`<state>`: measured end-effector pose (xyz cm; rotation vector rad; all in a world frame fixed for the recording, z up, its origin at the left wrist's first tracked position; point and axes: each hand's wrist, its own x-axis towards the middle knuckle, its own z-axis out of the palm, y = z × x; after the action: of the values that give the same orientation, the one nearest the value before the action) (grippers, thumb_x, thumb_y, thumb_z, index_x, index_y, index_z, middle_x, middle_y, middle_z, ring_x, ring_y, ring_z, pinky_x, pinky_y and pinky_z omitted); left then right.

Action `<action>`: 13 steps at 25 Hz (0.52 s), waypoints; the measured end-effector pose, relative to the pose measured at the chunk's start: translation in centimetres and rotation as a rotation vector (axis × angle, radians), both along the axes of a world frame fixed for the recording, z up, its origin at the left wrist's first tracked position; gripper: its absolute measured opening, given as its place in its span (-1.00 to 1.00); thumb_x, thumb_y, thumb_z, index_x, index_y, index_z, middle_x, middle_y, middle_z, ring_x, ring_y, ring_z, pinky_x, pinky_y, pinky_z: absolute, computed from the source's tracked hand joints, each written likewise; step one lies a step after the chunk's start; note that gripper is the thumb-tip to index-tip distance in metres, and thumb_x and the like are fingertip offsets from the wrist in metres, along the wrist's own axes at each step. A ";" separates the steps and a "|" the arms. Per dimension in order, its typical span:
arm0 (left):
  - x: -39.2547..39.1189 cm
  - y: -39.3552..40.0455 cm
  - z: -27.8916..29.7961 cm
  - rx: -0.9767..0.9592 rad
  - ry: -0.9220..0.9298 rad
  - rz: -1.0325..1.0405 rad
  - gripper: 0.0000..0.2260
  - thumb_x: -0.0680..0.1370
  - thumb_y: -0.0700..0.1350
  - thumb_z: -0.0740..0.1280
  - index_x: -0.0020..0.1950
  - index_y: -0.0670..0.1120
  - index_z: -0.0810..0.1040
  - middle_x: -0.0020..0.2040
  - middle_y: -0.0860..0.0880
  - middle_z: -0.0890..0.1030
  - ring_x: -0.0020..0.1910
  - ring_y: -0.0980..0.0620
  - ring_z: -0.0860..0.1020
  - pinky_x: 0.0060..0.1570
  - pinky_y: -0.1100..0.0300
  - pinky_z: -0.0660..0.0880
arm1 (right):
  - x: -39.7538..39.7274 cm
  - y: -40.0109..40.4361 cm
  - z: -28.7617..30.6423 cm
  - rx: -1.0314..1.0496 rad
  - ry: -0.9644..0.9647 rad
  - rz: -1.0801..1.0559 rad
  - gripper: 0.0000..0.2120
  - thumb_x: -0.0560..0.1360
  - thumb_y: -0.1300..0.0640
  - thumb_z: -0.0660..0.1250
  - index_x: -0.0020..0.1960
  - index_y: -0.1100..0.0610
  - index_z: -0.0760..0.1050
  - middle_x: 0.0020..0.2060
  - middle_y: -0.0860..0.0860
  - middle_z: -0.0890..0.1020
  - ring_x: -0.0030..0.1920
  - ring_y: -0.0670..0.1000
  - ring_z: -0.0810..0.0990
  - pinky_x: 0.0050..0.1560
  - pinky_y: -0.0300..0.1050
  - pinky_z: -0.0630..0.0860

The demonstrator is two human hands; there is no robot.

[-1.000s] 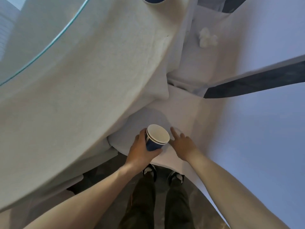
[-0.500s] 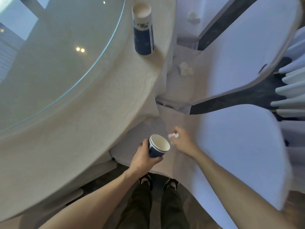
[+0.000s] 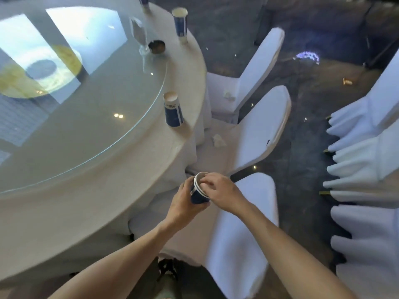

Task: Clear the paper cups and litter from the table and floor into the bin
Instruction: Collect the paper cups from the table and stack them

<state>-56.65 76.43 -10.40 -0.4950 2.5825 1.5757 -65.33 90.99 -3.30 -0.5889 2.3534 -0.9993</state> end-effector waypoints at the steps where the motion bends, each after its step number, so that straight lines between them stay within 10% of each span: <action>1: 0.2 1.4 0.7 0.000 0.017 0.046 -0.33 0.35 0.04 0.61 0.41 0.22 0.44 0.30 0.16 0.57 0.26 0.15 0.58 0.24 0.00 0.57 | -0.3 1.3 1.0 0.001 0.032 0.038 -0.77 0.63 0.09 0.27 0.14 0.10 0.68 0.12 0.01 0.67 0.14 0.00 0.59 0.20 -0.11 0.50; 5: 1.2 7.1 2.3 0.054 0.078 0.288 -0.32 0.30 0.05 0.62 0.36 0.24 0.46 0.23 0.10 0.67 0.23 0.07 0.64 0.21 -0.03 0.58 | -1.0 6.2 3.7 0.092 0.118 0.321 -0.76 0.61 0.05 0.22 -0.15 0.11 0.55 -0.19 0.04 0.64 -0.10 0.13 0.62 -0.03 0.08 0.54; 13: -0.1 15.1 4.6 0.038 0.144 0.435 -0.25 0.28 0.26 0.65 0.40 0.18 0.48 0.24 0.12 0.66 0.22 0.12 0.64 0.19 -0.01 0.62 | -4.8 13.7 6.2 0.123 0.061 0.463 -0.74 0.58 -0.05 0.26 0.00 0.08 0.65 -0.12 0.03 0.70 -0.08 0.04 0.66 0.03 0.16 0.62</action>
<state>-56.78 91.54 -5.76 -1.0339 2.6708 1.8401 -70.14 104.65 2.90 -1.0640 2.1616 -0.6293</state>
